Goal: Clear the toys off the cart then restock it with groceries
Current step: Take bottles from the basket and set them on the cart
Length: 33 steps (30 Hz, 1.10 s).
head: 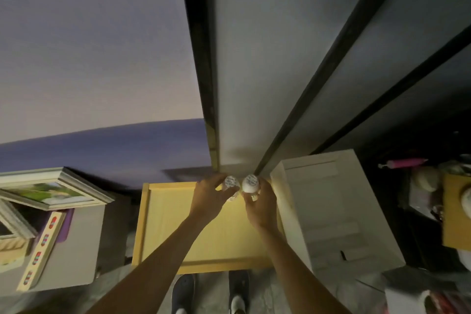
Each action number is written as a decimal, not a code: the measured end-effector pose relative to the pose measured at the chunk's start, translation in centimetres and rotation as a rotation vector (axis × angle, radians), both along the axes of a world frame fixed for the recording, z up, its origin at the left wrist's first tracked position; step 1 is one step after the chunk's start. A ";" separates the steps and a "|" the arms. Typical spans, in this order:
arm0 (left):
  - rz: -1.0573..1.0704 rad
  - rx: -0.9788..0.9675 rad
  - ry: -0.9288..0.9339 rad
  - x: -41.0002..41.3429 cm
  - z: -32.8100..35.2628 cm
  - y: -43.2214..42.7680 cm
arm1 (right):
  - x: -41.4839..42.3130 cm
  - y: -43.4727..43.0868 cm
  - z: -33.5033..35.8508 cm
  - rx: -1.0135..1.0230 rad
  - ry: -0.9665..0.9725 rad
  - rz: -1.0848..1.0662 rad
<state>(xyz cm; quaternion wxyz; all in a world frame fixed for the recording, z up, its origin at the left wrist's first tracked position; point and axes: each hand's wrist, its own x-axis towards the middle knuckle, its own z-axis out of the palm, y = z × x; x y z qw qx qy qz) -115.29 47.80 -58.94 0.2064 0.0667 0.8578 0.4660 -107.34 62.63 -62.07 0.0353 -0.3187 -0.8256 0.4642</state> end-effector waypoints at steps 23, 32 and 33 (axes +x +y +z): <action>-0.131 -0.198 0.070 2.1 5.1 1.4 | 2.8 2.9 5.6 0.059 -0.106 0.049; -0.498 -0.245 0.403 2.0 19.0 0.8 | 7.7 3.1 19.8 0.414 -0.073 -0.079; -0.536 -0.242 0.435 2.5 20.5 1.1 | 8.8 3.0 21.4 0.449 -0.111 -0.123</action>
